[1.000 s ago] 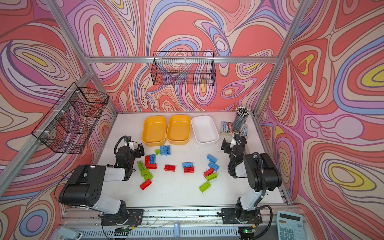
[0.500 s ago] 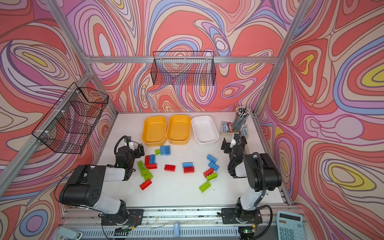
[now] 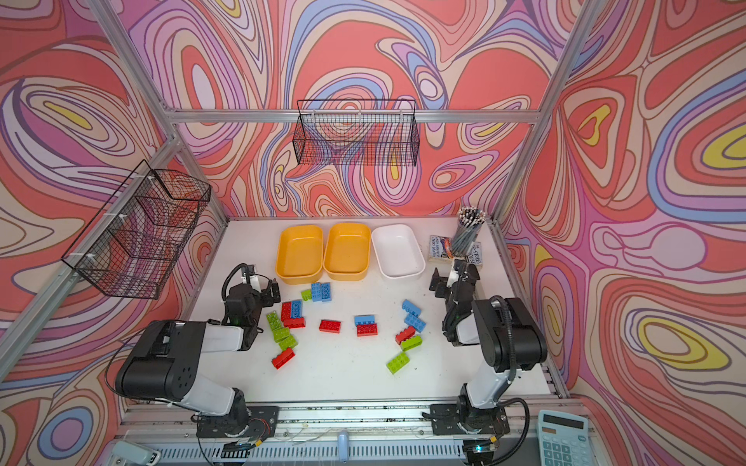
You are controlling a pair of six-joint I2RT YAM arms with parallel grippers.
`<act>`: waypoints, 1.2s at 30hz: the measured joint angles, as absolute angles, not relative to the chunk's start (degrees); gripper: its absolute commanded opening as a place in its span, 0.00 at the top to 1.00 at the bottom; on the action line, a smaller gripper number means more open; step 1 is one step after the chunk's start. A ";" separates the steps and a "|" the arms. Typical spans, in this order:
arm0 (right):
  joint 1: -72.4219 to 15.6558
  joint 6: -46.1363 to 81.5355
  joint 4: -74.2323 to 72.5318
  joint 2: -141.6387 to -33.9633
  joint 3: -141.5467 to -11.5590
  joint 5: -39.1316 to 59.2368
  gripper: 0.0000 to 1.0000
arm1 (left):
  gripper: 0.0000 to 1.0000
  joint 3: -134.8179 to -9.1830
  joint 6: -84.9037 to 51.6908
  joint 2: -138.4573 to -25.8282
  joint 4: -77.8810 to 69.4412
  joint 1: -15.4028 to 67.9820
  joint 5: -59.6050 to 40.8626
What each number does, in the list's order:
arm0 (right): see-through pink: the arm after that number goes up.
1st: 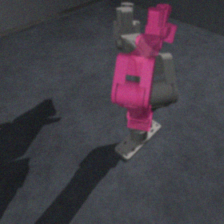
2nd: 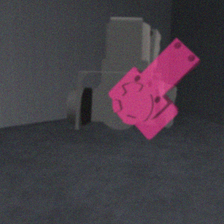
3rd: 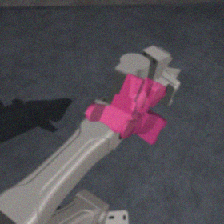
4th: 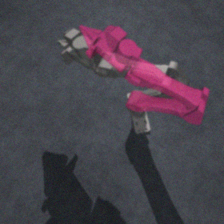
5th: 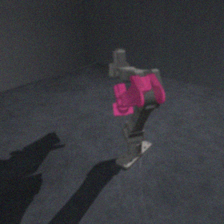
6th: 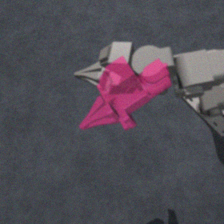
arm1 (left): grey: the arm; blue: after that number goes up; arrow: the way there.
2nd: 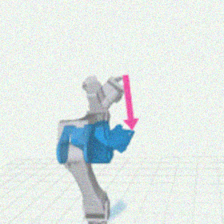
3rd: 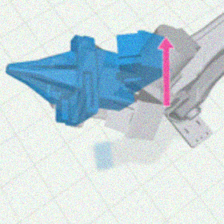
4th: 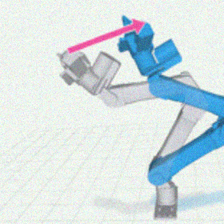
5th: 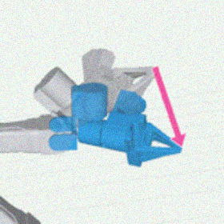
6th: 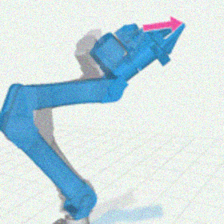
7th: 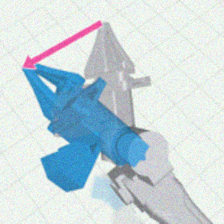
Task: Sort the legos into containers by color
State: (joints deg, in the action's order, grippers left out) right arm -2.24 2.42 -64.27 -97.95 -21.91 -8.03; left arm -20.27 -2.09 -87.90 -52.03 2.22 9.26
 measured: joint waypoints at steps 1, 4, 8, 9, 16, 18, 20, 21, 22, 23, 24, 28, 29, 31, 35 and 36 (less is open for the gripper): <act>-2.24 2.42 -64.27 -97.95 -21.91 -8.05 0.02 | 0.00 -20.27 -2.09 -87.90 -52.03 2.22 9.26; -2.24 2.42 -64.27 -97.93 -21.91 -8.05 0.02 | 0.00 -20.27 -2.09 -87.90 -52.03 2.22 9.26; -2.24 2.42 -64.27 -97.95 -21.91 -8.05 0.02 | 0.00 -20.27 -2.09 -87.90 -52.03 2.22 9.28; -2.24 2.42 -64.27 -97.93 -21.91 -8.05 0.02 | 0.00 -20.27 -2.09 -87.90 -52.03 2.22 9.26; -2.24 2.42 -64.27 -97.95 -21.91 -8.08 0.02 | 0.00 -20.27 -2.09 -87.88 -52.03 2.22 9.26; -2.28 2.42 -64.27 -97.95 -21.91 -8.08 0.02 | 0.00 -20.27 -2.09 -87.90 -52.03 2.22 9.26; -2.28 2.42 -64.27 -97.95 -21.91 -8.08 0.02 | 0.00 -20.27 -2.09 -87.90 -52.03 2.22 9.26; -2.28 2.42 -64.27 -97.95 -21.91 -8.10 0.02 | 0.00 -20.27 -2.09 -87.90 -52.03 2.22 9.26; -2.28 2.42 -64.27 -97.95 -21.91 -8.08 0.02 | 0.00 -20.27 -2.09 -87.90 -52.03 2.22 9.26; -2.28 2.42 -64.27 -97.95 -21.91 -8.08 0.02 | 0.00 -20.27 -2.09 -87.90 -52.03 2.22 9.26; -2.28 2.42 -64.27 -97.95 -21.91 -8.08 0.02 | 0.00 -20.27 -2.09 -87.90 -52.03 2.22 9.26; -2.28 2.42 -64.27 -97.95 -21.91 -8.10 0.02 | 0.00 -20.27 -2.07 -87.90 -52.03 2.22 9.26; -2.28 2.42 -64.27 -97.93 -21.91 -8.10 0.02 | 0.00 -20.27 -2.04 -87.90 -52.03 2.22 9.26; -2.28 2.42 -64.27 -97.95 -21.91 -8.12 0.02 | 0.00 -20.27 -1.96 -87.90 -52.03 2.22 9.26; -2.28 2.55 -63.35 -97.73 -22.02 -8.95 0.02 | 0.00 -20.27 -1.89 -87.88 -52.01 2.22 9.28; -2.28 2.61 -62.15 -97.38 -22.31 -9.34 0.02 | 0.00 -20.27 -1.89 -87.83 -51.94 2.22 9.32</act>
State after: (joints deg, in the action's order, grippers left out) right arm -2.28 2.61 -62.15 -97.38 -22.31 -9.34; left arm -20.27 -1.89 -87.83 -51.94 2.22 9.32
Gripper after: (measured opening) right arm 0.982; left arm 0.999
